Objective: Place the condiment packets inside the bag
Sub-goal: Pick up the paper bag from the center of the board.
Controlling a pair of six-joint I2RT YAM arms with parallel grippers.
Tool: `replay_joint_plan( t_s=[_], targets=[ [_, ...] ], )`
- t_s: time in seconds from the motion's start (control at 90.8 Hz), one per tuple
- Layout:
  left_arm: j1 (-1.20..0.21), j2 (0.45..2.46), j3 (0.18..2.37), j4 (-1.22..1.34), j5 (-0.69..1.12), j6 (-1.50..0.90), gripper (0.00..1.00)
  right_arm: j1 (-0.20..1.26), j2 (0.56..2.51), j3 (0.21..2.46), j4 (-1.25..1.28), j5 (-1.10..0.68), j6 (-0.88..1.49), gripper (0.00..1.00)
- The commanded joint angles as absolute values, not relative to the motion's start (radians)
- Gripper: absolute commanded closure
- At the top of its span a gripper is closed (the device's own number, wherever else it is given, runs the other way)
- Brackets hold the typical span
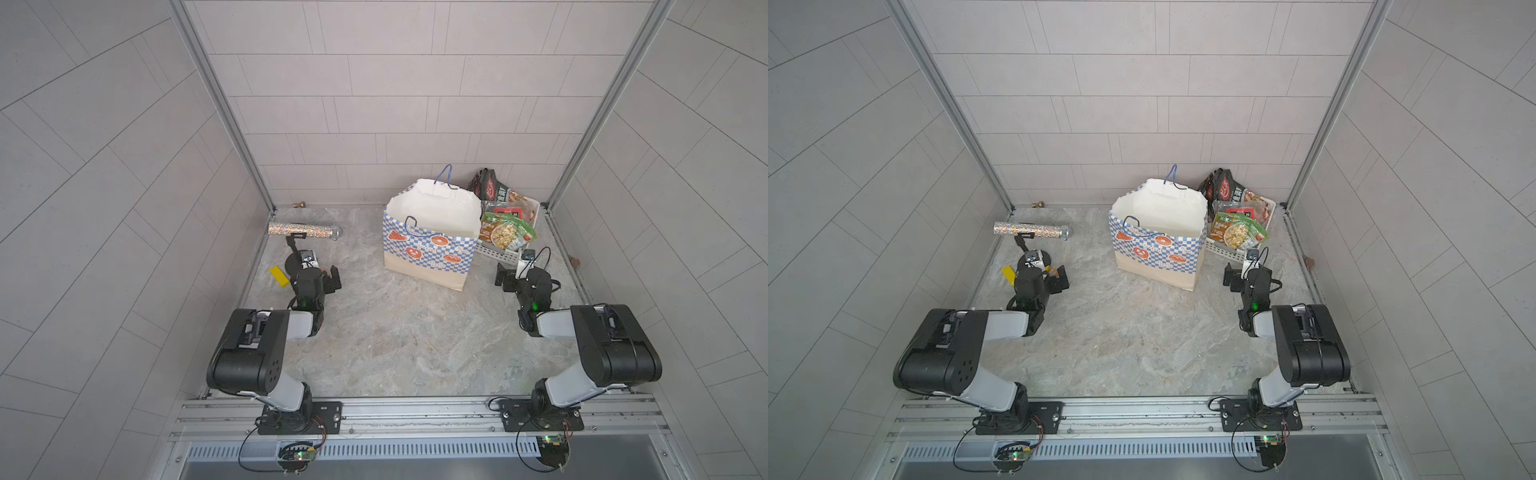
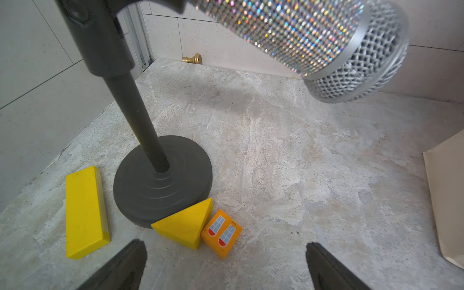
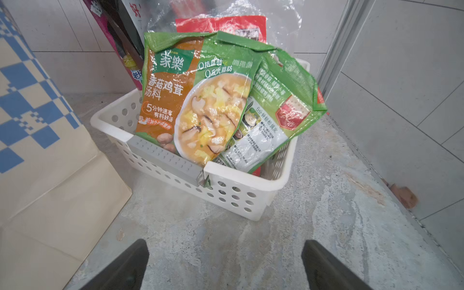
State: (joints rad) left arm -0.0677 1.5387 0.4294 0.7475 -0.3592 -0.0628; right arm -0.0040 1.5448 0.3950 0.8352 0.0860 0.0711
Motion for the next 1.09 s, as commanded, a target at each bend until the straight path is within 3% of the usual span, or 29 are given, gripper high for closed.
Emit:
replay_joint_plan(
  t_s=[0.0,0.782,0.826,0.881,0.991,1.079],
  targets=[
    [-0.071,1.531,0.431,0.761,-0.350,-0.065,0.00,0.001,1.537,0.396,0.838,0.083,0.075,0.00],
    [-0.068,1.509,0.449,0.743,-0.371,-0.075,0.00,0.000,1.525,0.397,0.850,0.117,0.086,0.00],
    [-0.069,1.470,0.508,0.666,-0.409,-0.088,0.00,0.000,1.479,0.415,0.789,0.159,0.101,0.00],
    [-0.068,1.418,0.631,0.353,-0.498,-0.147,0.00,0.000,1.409,0.466,0.616,0.227,0.135,0.00],
    [-0.067,1.420,0.915,-0.207,-0.713,-0.487,0.00,-0.003,1.275,0.572,0.266,0.314,0.298,0.00],
    [-0.064,1.472,1.124,-0.567,-0.687,-0.710,0.00,-0.002,1.168,0.603,0.111,0.308,0.385,0.02]
  ],
)
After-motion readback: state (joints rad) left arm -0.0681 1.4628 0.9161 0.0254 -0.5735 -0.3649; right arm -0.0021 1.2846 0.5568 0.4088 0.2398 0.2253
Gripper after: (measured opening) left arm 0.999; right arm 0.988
